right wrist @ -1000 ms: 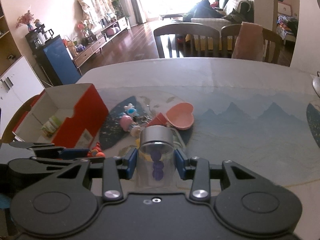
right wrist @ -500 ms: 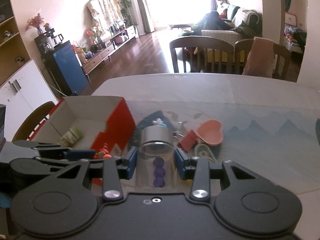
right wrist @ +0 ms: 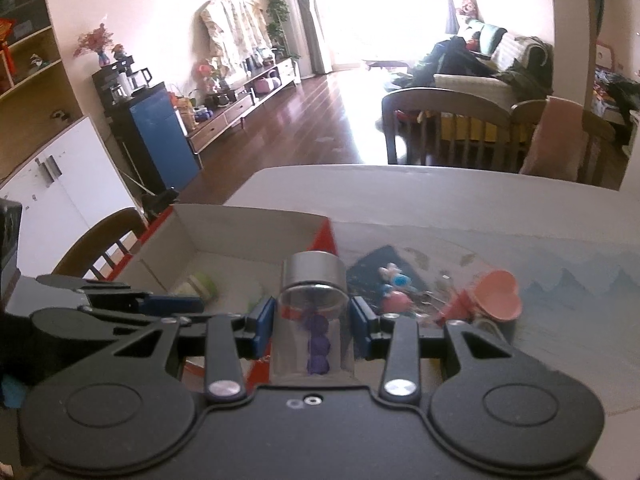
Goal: Organize rigid objects
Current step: 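Carry the red dragon toy and clear canister into the box and open both tools, then withdraw both tools from the box back over the table items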
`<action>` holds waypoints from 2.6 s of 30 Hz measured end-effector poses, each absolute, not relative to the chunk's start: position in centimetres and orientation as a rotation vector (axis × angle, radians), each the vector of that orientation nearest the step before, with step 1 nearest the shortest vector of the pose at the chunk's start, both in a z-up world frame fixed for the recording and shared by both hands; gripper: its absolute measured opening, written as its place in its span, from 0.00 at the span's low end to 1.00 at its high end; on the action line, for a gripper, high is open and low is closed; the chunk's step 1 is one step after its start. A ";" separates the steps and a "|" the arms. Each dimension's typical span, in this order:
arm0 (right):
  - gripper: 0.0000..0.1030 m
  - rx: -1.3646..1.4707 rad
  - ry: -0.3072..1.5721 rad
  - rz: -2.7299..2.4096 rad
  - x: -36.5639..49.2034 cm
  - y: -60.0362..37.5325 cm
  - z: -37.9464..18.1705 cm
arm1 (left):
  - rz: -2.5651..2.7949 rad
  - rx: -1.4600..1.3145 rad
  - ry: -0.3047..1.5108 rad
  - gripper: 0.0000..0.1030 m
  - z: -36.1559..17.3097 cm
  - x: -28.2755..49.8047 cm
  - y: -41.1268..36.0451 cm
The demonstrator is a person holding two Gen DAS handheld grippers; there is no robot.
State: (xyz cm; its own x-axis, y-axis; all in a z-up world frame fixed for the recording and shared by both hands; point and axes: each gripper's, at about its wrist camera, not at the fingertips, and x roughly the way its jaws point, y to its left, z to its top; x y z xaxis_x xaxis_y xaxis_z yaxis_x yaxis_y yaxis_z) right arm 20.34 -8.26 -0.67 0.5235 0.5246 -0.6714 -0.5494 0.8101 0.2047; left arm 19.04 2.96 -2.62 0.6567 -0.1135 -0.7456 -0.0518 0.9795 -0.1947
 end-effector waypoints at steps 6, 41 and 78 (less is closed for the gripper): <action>0.39 -0.046 0.785 0.648 20.7 -4.9 -0.8 | -0.016 -0.205 0.848 0.34 -2.4 19.0 6.7; 0.40 -0.369 0.991 0.590 23.3 9.2 -11.4 | 0.057 -0.261 0.915 0.34 -6.6 15.7 16.1; 0.62 -0.025 0.773 0.758 17.0 -1.2 -0.8 | 0.038 -0.135 0.826 0.43 -1.4 14.5 10.9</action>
State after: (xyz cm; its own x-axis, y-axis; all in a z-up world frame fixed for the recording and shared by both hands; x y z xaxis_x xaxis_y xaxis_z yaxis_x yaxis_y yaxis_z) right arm 16.97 -1.19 -0.84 0.4690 0.6092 -0.6394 -0.6270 0.7396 0.2448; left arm 14.54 10.91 -1.39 0.6774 -0.0188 -0.7353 -0.0862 0.9908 -0.1047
